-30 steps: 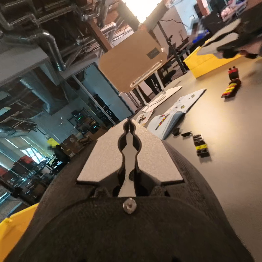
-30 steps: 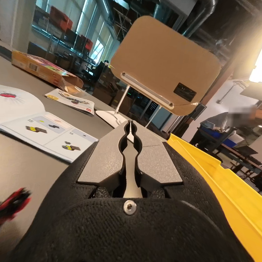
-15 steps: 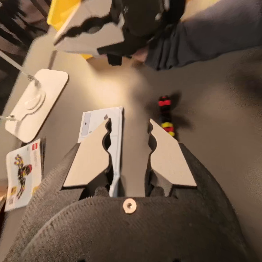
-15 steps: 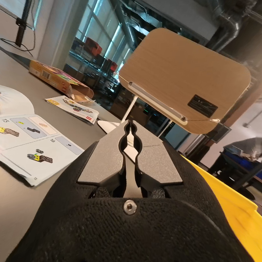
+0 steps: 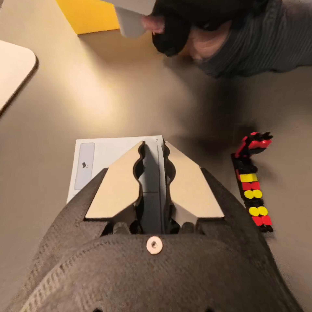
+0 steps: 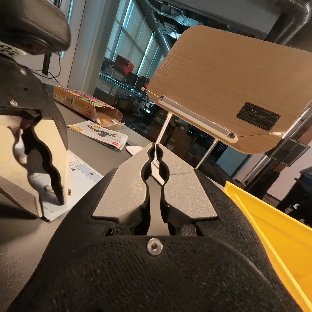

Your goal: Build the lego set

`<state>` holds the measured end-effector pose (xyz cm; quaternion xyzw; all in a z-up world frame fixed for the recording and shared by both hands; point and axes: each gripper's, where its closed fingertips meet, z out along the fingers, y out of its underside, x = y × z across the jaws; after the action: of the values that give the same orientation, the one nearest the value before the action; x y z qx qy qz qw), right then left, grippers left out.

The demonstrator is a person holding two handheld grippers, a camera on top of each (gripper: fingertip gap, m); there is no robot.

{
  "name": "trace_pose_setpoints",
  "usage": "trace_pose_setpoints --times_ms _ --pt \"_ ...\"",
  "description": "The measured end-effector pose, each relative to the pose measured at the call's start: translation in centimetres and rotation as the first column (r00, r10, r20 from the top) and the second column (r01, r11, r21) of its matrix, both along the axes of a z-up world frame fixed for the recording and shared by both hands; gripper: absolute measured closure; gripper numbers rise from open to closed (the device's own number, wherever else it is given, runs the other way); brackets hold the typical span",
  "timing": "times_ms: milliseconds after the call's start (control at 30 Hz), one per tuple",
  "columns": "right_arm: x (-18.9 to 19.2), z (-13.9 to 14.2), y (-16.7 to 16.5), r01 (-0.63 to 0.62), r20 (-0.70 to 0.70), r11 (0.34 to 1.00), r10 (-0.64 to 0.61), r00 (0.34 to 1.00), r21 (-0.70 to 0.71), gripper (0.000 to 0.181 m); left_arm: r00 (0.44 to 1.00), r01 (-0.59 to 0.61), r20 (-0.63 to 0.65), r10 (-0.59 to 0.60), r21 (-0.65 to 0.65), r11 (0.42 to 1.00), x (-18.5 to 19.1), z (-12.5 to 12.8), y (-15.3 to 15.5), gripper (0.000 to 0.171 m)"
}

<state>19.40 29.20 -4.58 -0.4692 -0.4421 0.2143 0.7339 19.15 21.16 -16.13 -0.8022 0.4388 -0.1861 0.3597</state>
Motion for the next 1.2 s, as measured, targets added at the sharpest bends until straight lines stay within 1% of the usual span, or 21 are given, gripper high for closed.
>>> trace_pose_setpoints --times_ms 67,100,300,400,500,533,600,633,700,767,833,867,933,967,1000,1033,1067,1133,1200 --pt "-0.1 -0.1 -0.1 -0.002 0.005 1.0 0.002 1.0 0.002 0.181 0.999 -0.005 0.05 0.007 -0.029 1.0 -0.1 0.1 -0.1 0.154" --pt "-0.1 -0.1 -0.1 -0.004 0.008 1.0 0.004 1.0 0.002 0.181 0.998 -0.001 0.063 0.004 -0.047 0.999 -0.1 0.1 -0.1 0.158" --pt "-0.5 -0.4 -0.5 -0.018 0.035 1.0 0.017 0.999 0.011 0.181 0.99 0.01 0.142 0.009 -0.133 0.991 0.0 0.4 -0.2 0.159" --pt "-0.7 -0.5 -0.7 -0.023 0.045 1.0 0.022 0.999 0.016 0.181 0.977 0.021 0.211 0.023 -0.204 0.979 -0.1 0.8 -0.2 0.158" --pt "-0.5 -0.1 -0.7 -0.019 0.028 0.999 0.018 0.999 0.03 0.181 0.954 0.04 0.296 0.053 -0.299 0.953 -0.2 1.2 -0.1 0.157" --pt "-0.4 0.0 -0.8 -0.02 0.018 0.999 0.02 1.0 0.035 0.181 0.946 0.044 0.318 0.066 -0.328 0.944 -0.2 1.2 -0.1 0.159" --pt "-0.4 0.1 -0.8 -0.018 0.016 0.999 0.018 1.0 0.033 0.181 0.941 0.042 0.327 0.087 -0.369 0.929 -0.4 1.1 0.0 0.171" --pt "-0.4 0.0 -0.7 -0.016 0.019 0.999 0.015 1.0 0.032 0.181 0.941 0.041 0.327 0.091 -0.375 0.926 -0.4 1.0 0.1 0.171" --pt "-0.5 0.0 -0.8 -0.019 0.023 0.999 0.019 1.0 0.032 0.181 0.943 0.047 0.323 0.079 -0.366 0.93 -0.3 1.0 -0.1 0.171" --pt "-0.5 0.0 -0.8 -0.019 0.025 0.999 0.018 1.0 0.038 0.181 0.945 0.071 0.325 0.046 -0.341 0.937 -0.1 1.2 -0.4 0.164" --pt "-0.5 -0.1 -0.8 -0.018 0.028 0.999 0.017 0.999 0.04 0.181 0.956 0.083 0.293 0.004 -0.285 0.955 0.1 1.2 -0.8 0.158" --pt "-0.6 -0.1 -0.8 -0.02 0.031 0.999 0.019 0.999 0.04 0.181 0.969 0.083 0.248 -0.022 -0.235 0.968 0.1 0.9 -1.0 0.157" --pt "-0.7 -0.2 -0.8 -0.019 0.039 0.999 0.018 0.999 0.039 0.181 0.99 0.1 0.104 -0.091 -0.093 0.991 0.2 0.2 -1.3 0.158" --pt "-0.7 -0.2 -0.9 -0.019 0.039 0.999 0.018 0.999 0.041 0.181 0.993 0.113 0.048 -0.112 -0.029 0.993 0.3 0.0 -1.4 0.155" --pt "-0.7 -0.2 -0.9 -0.021 0.039 0.999 0.019 0.999 0.042 0.181 0.992 0.121 0.02 -0.121 0.014 0.993 0.4 0.0 -1.5 0.153" --pt "-0.7 -0.2 -0.9 -0.021 0.04 0.999 0.019 0.999 0.041 0.181 0.994 0.109 0.011 -0.109 0.032 0.994 0.3 0.0 -1.4 0.15" --pt "-0.7 -0.3 -0.9 -0.021 0.042 0.999 0.019 0.999 0.041 0.181 0.995 0.099 0.017 -0.099 0.023 0.995 0.2 0.0 -1.2 0.147" --pt "-0.8 -0.3 -0.9 -0.023 0.047 0.999 0.021 0.999 0.044 0.181 0.995 0.09 0.039 -0.089 -0.013 0.996 0.1 0.0 -1.1 0.149" --pt "-0.8 -0.4 -1.0 -0.024 0.051 0.999 0.022 0.998 0.044 0.181 0.996 0.083 0.044 -0.082 -0.021 0.996 0.1 0.0 -1.0 0.151"
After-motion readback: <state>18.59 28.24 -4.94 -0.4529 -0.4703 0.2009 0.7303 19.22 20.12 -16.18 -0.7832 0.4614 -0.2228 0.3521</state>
